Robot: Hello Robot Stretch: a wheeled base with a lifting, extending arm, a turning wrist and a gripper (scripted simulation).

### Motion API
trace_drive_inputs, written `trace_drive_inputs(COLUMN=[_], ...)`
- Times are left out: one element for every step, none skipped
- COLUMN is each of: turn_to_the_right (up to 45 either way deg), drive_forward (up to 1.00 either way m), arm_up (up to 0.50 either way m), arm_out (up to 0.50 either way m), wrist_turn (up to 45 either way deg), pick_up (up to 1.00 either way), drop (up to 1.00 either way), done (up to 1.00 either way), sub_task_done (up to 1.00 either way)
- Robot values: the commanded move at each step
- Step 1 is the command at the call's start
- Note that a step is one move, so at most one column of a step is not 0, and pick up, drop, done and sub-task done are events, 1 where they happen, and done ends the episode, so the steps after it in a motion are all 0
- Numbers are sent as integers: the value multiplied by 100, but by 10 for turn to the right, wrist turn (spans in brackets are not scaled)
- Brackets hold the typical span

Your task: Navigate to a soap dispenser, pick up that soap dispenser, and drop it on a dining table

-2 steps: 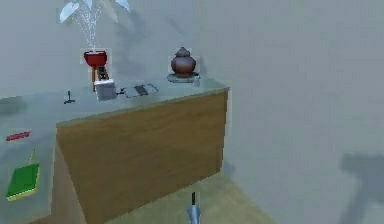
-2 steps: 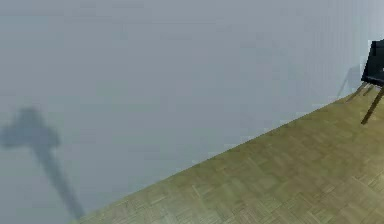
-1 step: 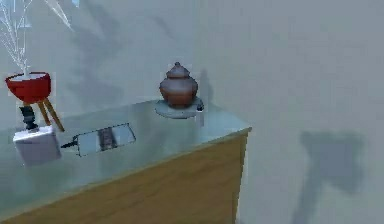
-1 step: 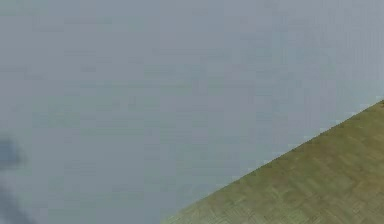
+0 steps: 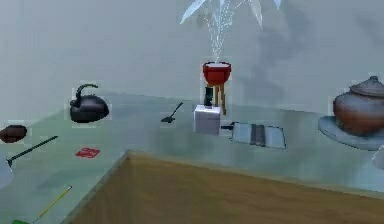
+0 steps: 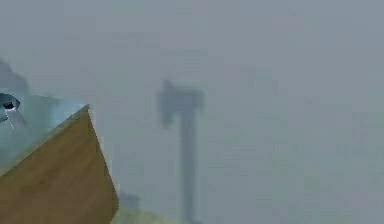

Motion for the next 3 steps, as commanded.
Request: trace_drive_inputs(turn_to_the_right=[-450,-360,450], drive_forward=[0,0,0], arm_up=[0,0,0], arm_out=[0,0,0], wrist_turn=[0,0,0], pick_up=[0,0,0], drop=[0,0,0], done=[0,0,0], sub_task_done=[0,0,0])
